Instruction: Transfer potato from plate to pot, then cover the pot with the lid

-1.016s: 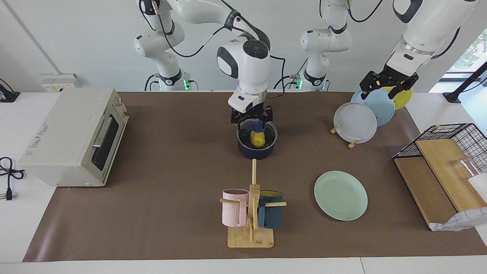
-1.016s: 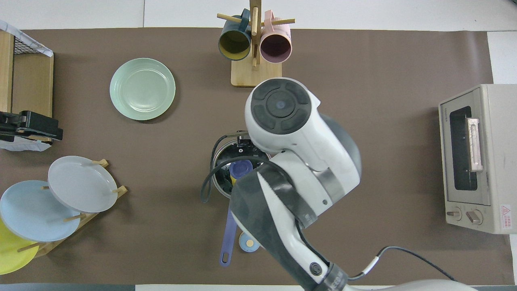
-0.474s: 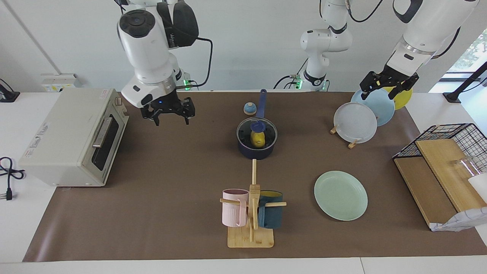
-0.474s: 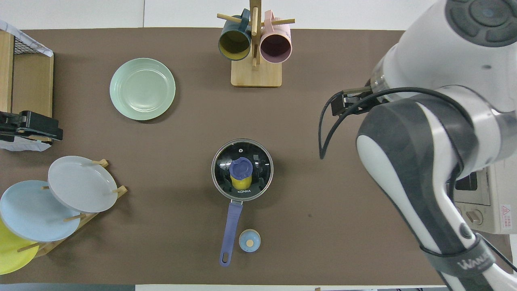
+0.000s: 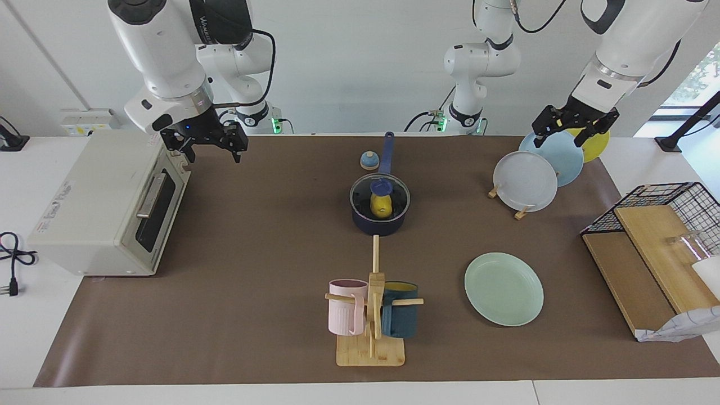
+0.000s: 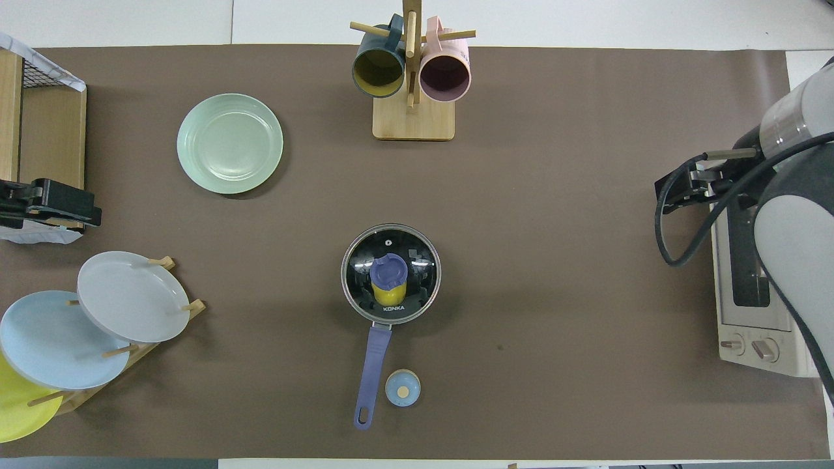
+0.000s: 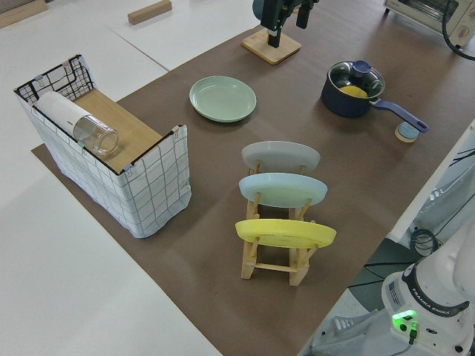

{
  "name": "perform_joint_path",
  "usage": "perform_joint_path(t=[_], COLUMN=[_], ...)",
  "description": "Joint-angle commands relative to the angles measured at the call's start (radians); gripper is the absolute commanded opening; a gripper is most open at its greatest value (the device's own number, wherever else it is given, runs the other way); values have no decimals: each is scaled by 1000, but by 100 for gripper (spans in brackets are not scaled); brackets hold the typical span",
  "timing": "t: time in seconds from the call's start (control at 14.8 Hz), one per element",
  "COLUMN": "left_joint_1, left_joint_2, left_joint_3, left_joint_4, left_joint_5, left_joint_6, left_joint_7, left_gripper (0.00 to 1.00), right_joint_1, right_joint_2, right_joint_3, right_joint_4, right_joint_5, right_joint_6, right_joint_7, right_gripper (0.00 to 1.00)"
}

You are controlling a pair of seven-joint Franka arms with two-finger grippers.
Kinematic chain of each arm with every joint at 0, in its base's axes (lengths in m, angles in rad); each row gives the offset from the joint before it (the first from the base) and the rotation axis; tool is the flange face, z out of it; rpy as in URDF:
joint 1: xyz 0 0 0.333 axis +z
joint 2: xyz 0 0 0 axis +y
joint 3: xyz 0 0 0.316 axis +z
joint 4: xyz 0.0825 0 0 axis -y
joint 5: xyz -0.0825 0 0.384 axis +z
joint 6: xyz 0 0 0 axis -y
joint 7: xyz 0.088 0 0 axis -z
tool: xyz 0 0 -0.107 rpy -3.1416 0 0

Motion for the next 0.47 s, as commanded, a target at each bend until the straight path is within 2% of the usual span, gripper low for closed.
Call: perform_joint_path(t=[0.0, 0.07, 0.2, 0.41], left_joint_1=[4, 4, 4, 4], left_joint_2=[-1, -1, -1, -1], left_joint_3=[-2, -2, -2, -2], left_joint_4=[-4, -4, -4, -4], left_joint_5=[9, 9, 9, 9], left_joint_6=[4, 4, 4, 4], left_joint_7=[-7, -6, -7, -6], left_gripper=[100, 100, 100, 100], right_joint_1=[-45, -49, -52, -73], right_joint_2=[-50, -60, -141, -148], right_joint_3=[14, 12, 12, 11], right_joint_4=[-63, -75, -191, -216], right_joint_5=[-14, -14, -14, -24], right_joint_6=[58, 57, 92, 102], right_joint_7=[-36, -36, -51, -79], right_gripper=[100, 100, 100, 100])
